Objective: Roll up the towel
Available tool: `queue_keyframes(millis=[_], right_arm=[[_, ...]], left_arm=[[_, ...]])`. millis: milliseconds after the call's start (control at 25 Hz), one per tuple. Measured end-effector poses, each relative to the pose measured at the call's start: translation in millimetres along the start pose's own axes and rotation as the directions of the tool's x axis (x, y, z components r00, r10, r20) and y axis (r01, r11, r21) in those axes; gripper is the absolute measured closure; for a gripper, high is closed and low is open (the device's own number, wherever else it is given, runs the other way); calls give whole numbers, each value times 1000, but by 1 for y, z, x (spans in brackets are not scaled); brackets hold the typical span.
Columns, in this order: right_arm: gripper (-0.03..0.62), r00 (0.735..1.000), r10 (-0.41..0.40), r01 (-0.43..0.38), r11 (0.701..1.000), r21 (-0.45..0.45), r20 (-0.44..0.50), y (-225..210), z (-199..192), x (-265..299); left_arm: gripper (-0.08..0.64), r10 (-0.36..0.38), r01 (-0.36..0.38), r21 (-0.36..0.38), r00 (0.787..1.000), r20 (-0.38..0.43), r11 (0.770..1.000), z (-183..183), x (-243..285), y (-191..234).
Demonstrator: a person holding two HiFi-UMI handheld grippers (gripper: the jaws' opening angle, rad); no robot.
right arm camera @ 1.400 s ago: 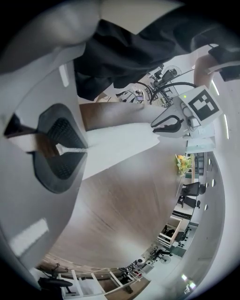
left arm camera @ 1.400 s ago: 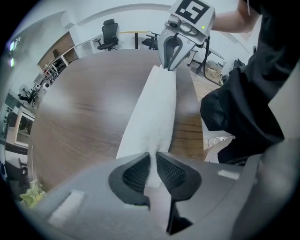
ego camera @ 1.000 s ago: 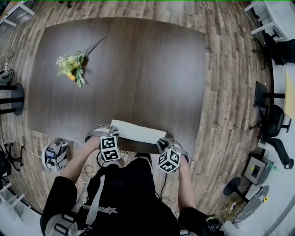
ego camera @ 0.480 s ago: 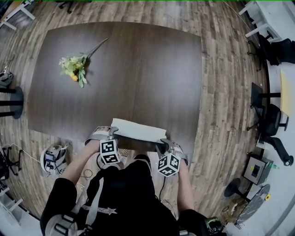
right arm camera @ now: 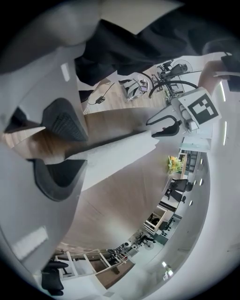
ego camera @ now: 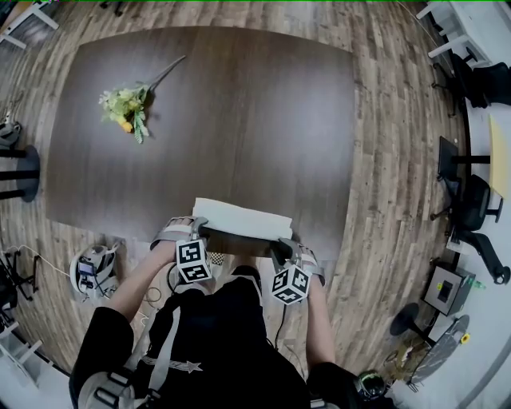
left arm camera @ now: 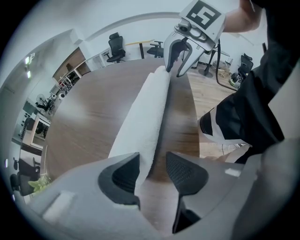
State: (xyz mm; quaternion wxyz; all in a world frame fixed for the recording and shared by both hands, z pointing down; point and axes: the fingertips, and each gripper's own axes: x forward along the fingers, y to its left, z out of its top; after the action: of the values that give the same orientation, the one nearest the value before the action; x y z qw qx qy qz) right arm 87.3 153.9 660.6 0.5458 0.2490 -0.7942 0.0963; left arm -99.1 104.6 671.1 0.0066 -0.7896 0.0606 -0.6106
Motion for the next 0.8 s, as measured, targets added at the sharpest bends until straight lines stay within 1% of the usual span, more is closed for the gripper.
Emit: queue_keyframes(millis=[320, 360, 440, 480, 560, 600, 640, 800], right_arm=[[454, 1000, -19, 19, 1000, -10, -3, -5, 0, 11], [451, 1000, -19, 19, 1000, -11, -4, -5, 0, 12], [451, 999, -30, 30, 999, -26, -10, -7, -2, 14], [453, 999, -43, 42, 998, -42, -13, -8, -2, 14], [477, 997, -80, 79, 994, -77, -14, -14, -2, 15], [511, 995, -96, 94, 991, -90, -12, -17, -2, 15], [512, 995, -102, 101, 990, -97, -9, -18, -2, 14], [535, 996, -86, 84, 991, -104, -12, -18, -2, 14]], left_arm=[[380, 12, -12, -1, 1000, -1, 1000, 0, 8, 6], [391, 21, -21, 3, 1000, -3, 1000, 1, 7, 9], [436, 39, -39, 8, 999, -11, 999, 1, 7, 14], [440, 43, -43, 11, 999, -14, 999, 1, 7, 15], [443, 50, -50, 22, 999, -19, 999, 2, 7, 18], [447, 54, -53, 29, 998, -20, 998, 3, 7, 18], [451, 54, -54, 34, 998, -20, 998, 3, 7, 18], [476, 34, -33, 41, 999, -16, 999, 3, 8, 14]])
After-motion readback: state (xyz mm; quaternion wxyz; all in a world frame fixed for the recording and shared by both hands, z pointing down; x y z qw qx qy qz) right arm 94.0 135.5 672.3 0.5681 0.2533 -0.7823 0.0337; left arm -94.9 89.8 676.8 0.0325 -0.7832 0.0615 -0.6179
